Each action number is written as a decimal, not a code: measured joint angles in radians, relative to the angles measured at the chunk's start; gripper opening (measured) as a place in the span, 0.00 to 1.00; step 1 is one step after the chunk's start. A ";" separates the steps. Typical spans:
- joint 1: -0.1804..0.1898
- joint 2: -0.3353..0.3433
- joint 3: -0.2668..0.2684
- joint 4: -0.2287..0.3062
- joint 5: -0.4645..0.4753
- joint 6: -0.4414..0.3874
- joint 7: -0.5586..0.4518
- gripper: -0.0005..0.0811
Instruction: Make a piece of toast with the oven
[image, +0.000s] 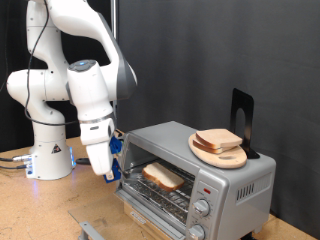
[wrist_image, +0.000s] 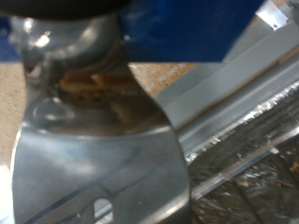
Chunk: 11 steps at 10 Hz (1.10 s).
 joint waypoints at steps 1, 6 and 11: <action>0.007 -0.008 0.010 -0.008 0.002 0.001 0.004 0.49; 0.001 -0.035 0.020 -0.038 -0.036 -0.010 0.012 0.49; -0.065 -0.042 -0.016 -0.038 -0.109 -0.087 0.007 0.49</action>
